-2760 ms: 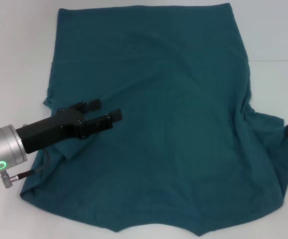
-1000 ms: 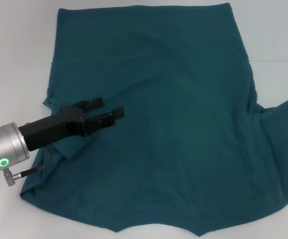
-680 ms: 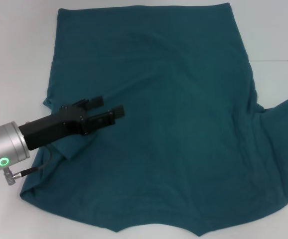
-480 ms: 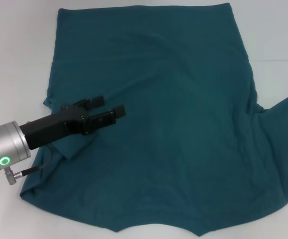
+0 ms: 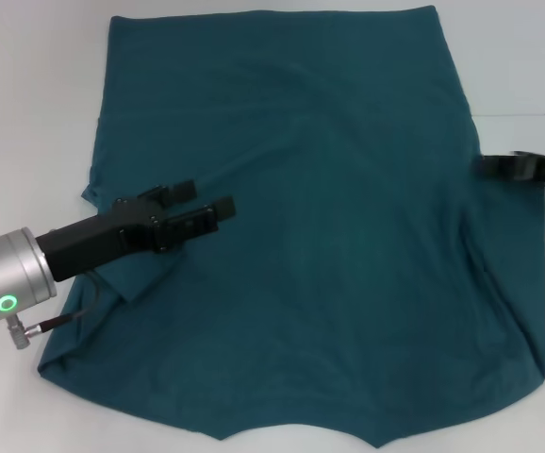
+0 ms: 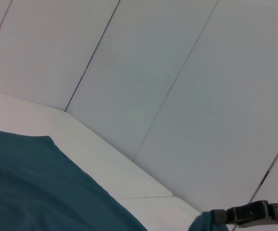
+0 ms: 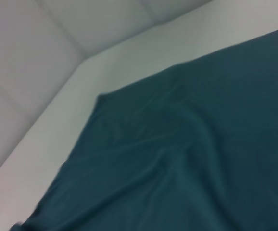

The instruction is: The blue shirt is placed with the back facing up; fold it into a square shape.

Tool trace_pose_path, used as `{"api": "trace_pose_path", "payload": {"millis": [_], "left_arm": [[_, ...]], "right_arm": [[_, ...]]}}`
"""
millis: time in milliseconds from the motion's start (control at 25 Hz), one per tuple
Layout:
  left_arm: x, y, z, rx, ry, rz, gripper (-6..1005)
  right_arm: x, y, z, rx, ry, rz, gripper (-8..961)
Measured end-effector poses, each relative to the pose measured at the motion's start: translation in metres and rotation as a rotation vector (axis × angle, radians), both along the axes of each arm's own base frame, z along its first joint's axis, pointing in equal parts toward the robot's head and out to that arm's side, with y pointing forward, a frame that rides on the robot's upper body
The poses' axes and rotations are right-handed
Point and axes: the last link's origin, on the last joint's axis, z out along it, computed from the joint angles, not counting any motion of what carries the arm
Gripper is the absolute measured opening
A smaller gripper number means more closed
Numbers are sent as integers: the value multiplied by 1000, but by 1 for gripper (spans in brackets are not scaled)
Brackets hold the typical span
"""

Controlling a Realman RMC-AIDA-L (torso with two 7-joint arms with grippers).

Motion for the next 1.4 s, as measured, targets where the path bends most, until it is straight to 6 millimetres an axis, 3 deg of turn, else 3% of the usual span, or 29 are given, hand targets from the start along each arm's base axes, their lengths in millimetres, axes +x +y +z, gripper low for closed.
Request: {"api": "trace_pose_path", "payload": {"millis": [200,360,520,760,960,1400], "left_arm": [[-2,0,0,6,5,12,925],[-5,1,0,12,12,25,925],[-5,2,0,13,14,27,925],[-2,5,-1,12,23,21,924],[0,6,-1,12,24,18,924],[0,6,-2,9,25,17,924]], "right_arm": [[-30,8,-29,-77,-24,79,97],[-39,13,-32,-79,-30,94,181],[-27,13,-24,-80,-57,31,264],[5,0,-5,-89,-57,-95,546],[22,-13,-2,-98,-45,-148,744],[29,-21,-18,-117,-54,-171,733]]}}
